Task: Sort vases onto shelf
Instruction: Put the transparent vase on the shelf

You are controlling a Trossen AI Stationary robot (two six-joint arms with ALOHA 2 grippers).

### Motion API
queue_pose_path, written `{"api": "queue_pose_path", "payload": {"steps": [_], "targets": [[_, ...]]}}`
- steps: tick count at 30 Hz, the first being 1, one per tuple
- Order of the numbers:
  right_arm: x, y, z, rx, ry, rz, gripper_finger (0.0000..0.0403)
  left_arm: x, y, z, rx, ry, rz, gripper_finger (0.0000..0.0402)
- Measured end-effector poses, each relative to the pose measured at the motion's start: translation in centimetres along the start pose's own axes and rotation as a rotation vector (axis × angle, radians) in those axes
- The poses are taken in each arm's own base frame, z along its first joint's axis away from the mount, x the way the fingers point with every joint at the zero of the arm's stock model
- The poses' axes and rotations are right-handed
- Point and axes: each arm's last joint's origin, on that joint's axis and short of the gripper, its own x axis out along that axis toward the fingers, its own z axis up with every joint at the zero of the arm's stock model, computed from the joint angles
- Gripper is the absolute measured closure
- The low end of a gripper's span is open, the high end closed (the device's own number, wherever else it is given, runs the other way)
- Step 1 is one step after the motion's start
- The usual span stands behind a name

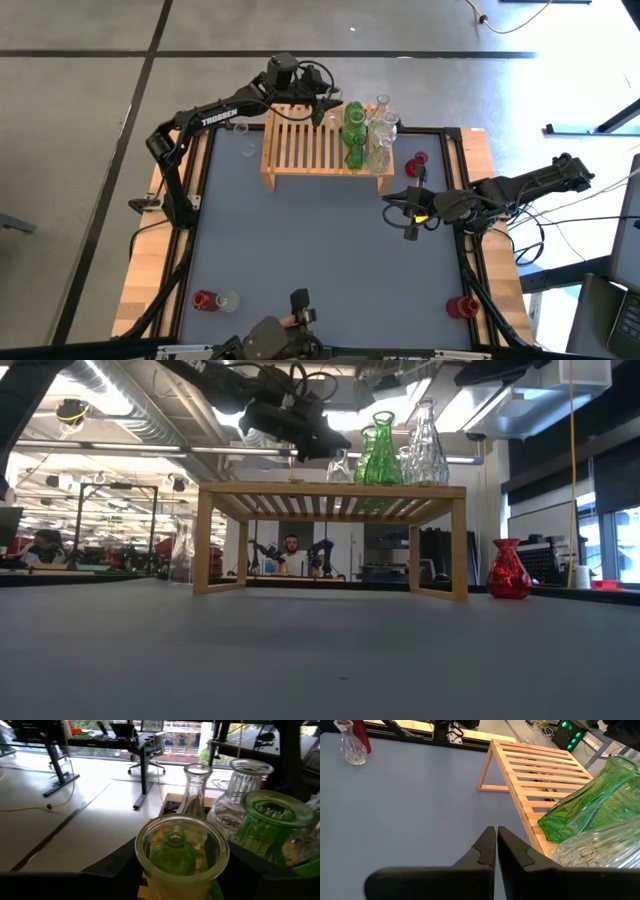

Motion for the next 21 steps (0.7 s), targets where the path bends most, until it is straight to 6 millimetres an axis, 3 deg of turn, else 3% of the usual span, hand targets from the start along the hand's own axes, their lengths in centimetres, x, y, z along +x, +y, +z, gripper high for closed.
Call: {"api": "queue_pose_path", "payload": {"steps": [15, 21], "targets": [[0.00, 0.00, 0.00, -0.001, 0.000, 0.000, 0.0391, 0.04, -0.24, -0.13, -0.015, 0.008, -0.055, 0.0195], [0.01, 0.00, -0.01, -0.001, 0.000, 0.000, 0.0391, 0.04, -0.25, -0.22, -0.018, 0.015, -0.056, 0.0156]]}}
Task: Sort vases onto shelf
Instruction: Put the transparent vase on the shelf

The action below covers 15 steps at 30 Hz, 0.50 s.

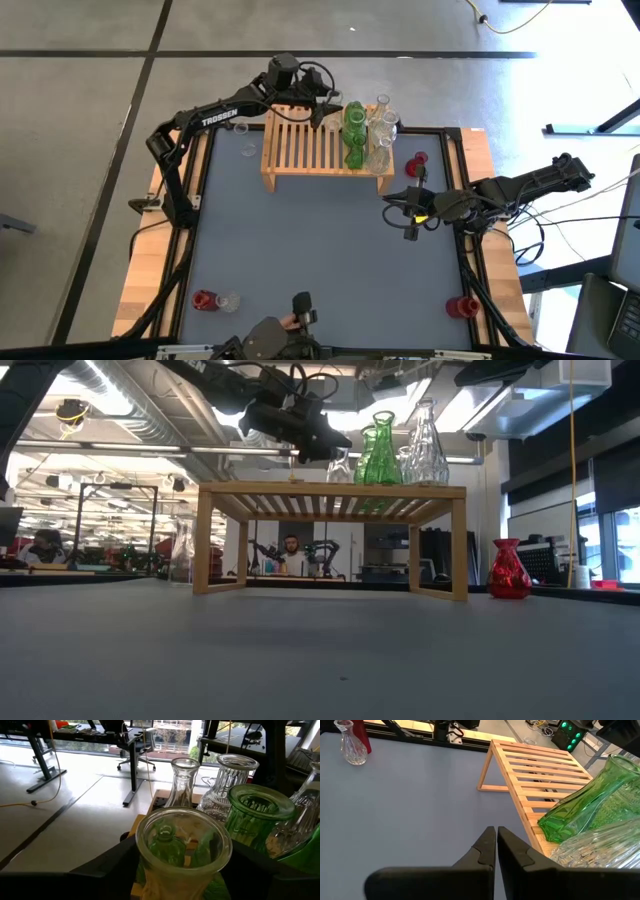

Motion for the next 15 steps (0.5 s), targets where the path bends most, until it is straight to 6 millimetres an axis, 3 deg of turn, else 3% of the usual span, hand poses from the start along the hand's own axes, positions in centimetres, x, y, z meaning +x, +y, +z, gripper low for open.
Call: {"api": "queue_pose_path", "payload": {"steps": [7, 15], "targets": [[0.00, 0.00, 0.00, 0.000, 0.000, 0.000, 0.0391, -0.16, -0.13, 0.18, 0.007, -0.002, 0.002, 0.0101], [0.00, 0.05, -0.08, -0.005, 0.008, 0.018, 0.0391, -0.30, -0.36, 0.18, -0.014, 0.016, 0.003, 0.0091]]}}
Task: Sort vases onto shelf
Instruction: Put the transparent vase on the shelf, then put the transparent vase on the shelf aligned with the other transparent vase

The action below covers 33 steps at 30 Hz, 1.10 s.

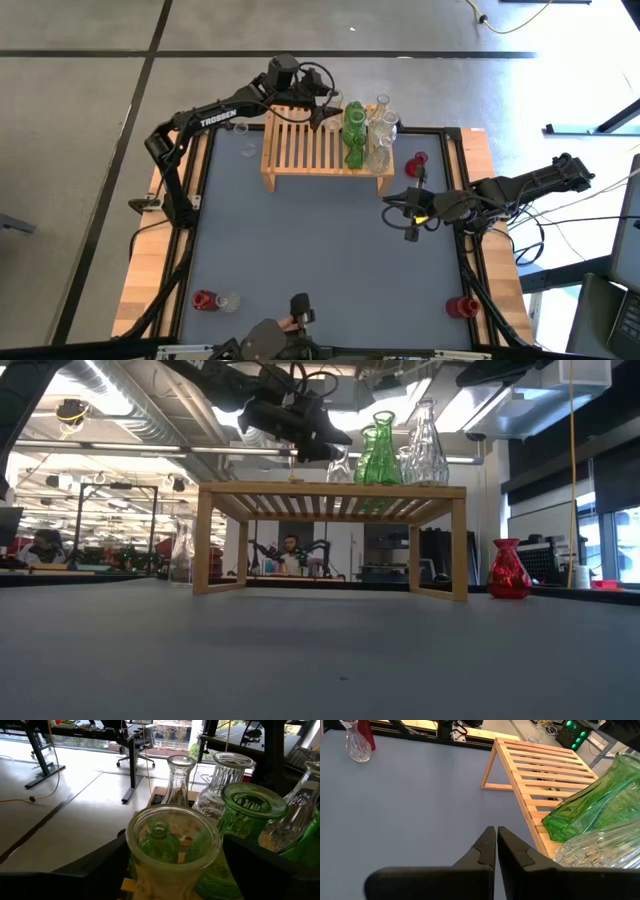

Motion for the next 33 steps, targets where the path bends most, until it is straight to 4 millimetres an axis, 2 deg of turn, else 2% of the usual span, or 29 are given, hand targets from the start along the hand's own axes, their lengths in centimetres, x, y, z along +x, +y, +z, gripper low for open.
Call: {"api": "queue_pose_path", "payload": {"steps": [11, 22, 28, 33], "targets": [[0.0, 0.0, -0.2, -0.008, 0.014, -0.001, 0.0391, -0.4, 0.0, 0.1, 0.010, 0.022, 0.040, 0.0091], [0.0, 0.0, -0.2, 0.004, 0.021, 0.016, 0.0391, -3.2, -1.7, 1.2, 0.016, 0.128, 0.082, 0.0091], [0.0, 0.2, -0.3, 0.013, 0.027, 0.070, 0.0391, -6.0, -4.3, 2.1, 0.007, 0.237, 0.144, 0.0091], [0.0, 0.2, -0.3, 0.000, 0.036, 0.081, 0.0391, -8.6, -9.0, 2.9, 0.020, 0.351, 0.164, 0.0091]]}}
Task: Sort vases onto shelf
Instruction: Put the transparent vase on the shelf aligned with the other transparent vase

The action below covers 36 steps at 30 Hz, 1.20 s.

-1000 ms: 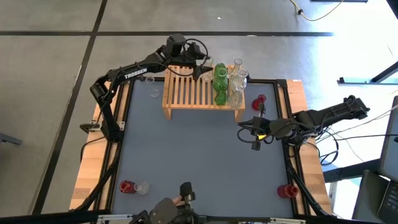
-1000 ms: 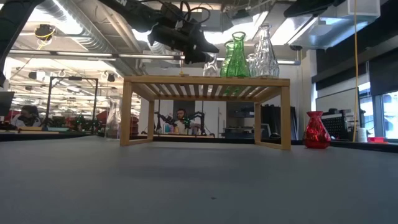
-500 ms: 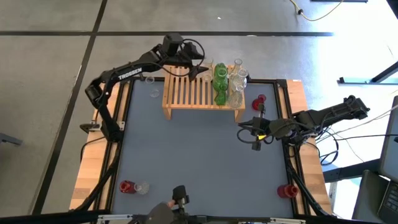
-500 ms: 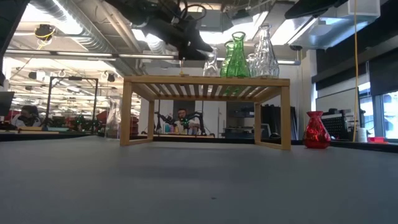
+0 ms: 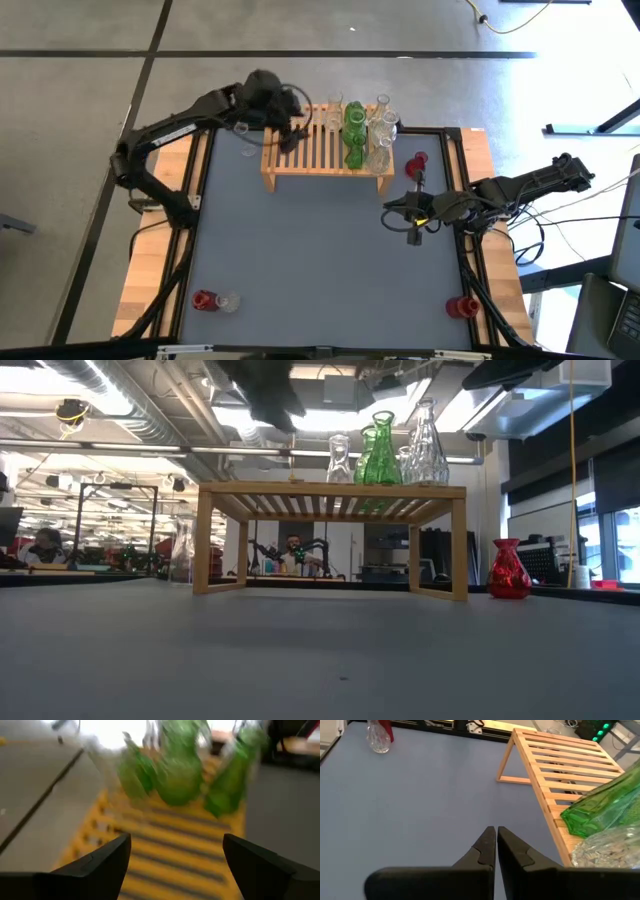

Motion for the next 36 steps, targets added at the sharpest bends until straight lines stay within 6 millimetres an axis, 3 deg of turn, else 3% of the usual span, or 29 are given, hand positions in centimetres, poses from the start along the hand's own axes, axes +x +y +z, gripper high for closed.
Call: {"api": "queue_pose_path", "payload": {"steps": [9, 14, 19, 23, 30, 36], "targets": [[0.5, 0.3, -0.1, -0.024, 0.017, 0.013, 0.0391, -5.2, -9.6, -1.7, -0.055, 0.167, 0.016, 0.0091], [2.5, 1.3, -0.4, -0.001, 0.083, 0.017, 0.0391, -6.9, -15.9, -4.0, -0.110, 0.182, -0.010, 0.0091], [4.4, 3.9, -0.4, -0.033, 0.074, 0.076, 0.0391, -9.0, -21.9, -6.9, -0.161, 0.167, -0.054, 0.0091], [4.8, 6.6, -0.3, -0.061, 0.024, 0.152, 0.0391, -10.2, -26.1, -9.3, -0.239, 0.192, -0.131, 0.0091], [4.9, 10.3, 0.2, -0.165, -0.102, 0.291, 0.0391, -10.9, -32.0, -13.4, -0.144, 0.263, -0.202, 0.0091], [5.6, 11.0, 0.4, -0.190, -0.148, 0.318, 0.0391, -8.9, -35.2, -13.7, -0.214, 0.236, -0.295, 0.0091]]}}
